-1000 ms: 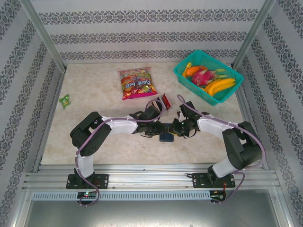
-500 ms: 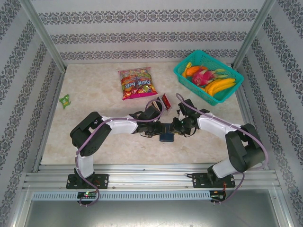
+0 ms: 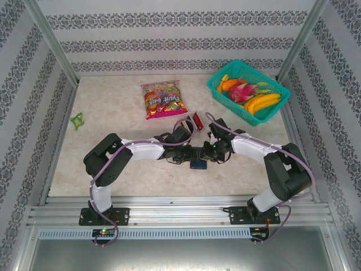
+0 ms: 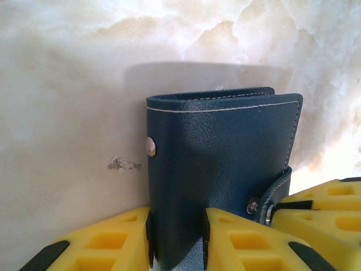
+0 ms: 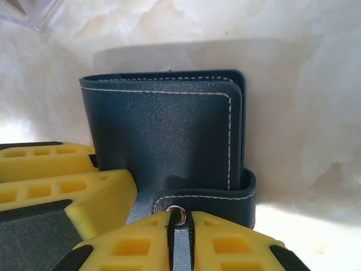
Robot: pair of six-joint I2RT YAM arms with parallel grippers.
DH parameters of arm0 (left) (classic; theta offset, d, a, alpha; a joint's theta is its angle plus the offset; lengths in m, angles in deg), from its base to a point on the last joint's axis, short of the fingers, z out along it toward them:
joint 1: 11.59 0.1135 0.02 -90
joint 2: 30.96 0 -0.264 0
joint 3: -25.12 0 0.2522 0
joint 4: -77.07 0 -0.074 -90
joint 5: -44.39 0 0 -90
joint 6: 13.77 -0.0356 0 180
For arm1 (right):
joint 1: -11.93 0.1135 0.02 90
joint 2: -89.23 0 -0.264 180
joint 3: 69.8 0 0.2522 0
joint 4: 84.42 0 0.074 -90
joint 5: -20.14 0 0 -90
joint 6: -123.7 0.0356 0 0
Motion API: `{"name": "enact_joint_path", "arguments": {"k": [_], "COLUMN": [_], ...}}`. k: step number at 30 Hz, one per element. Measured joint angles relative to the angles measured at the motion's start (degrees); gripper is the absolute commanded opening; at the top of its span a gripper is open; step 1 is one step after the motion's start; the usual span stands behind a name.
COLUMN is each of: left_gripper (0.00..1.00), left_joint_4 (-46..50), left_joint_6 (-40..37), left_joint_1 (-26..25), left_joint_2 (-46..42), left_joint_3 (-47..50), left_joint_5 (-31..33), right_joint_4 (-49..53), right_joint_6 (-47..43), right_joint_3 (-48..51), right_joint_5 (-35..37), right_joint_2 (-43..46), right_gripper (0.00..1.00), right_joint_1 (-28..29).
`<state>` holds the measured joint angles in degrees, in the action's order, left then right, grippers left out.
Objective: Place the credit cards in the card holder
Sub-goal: Close the button on the card holder, then reset both arms
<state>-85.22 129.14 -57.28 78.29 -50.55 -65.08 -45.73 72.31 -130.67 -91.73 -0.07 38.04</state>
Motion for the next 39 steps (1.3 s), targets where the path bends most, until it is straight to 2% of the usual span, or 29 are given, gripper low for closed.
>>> {"name": "enact_joint_path", "arguments": {"k": [18, 24, 31, 34, 36, 39], "left_gripper": [0.29, 0.27, 0.28, 0.33, 0.40, 0.49], "left_joint_4": [0.00, 0.02, -0.13, -0.98, -1.88, -1.57], "left_joint_6": [0.00, 0.02, 0.02, -0.02, -0.07, -0.50], "left_joint_1": [0.00, 0.00, 0.00, 0.00, -0.11, -1.07], "left_joint_2": [0.00, 0.00, -0.04, -0.46, -0.96, -4.31], "left_joint_3": [0.00, 0.00, 0.13, 0.79, 1.60, 4.17], "left_joint_5": [0.02, 0.02, 0.02, 0.07, 0.15, 1.29], "right_joint_4": [1.86, 4.61, 8.52, 8.55, 7.98, 7.91], "right_joint_6": [-1.14, -1.42, -1.86, -2.56, -3.23, -5.05], "right_joint_3": [-2.43, -5.07, -8.24, -8.07, -7.13, -5.73], "right_joint_5": [0.74, 0.48, 3.17, 5.05, 6.69, 12.74], "right_joint_2": [-2.47, -4.83, -6.45, -5.29, -3.10, 5.68], "right_gripper": [0.16, 0.10, 0.10, 0.19, 0.33, 0.52], "right_joint_1": [0.39, 0.42, 1.86, 2.73, 3.04, 2.67]}}
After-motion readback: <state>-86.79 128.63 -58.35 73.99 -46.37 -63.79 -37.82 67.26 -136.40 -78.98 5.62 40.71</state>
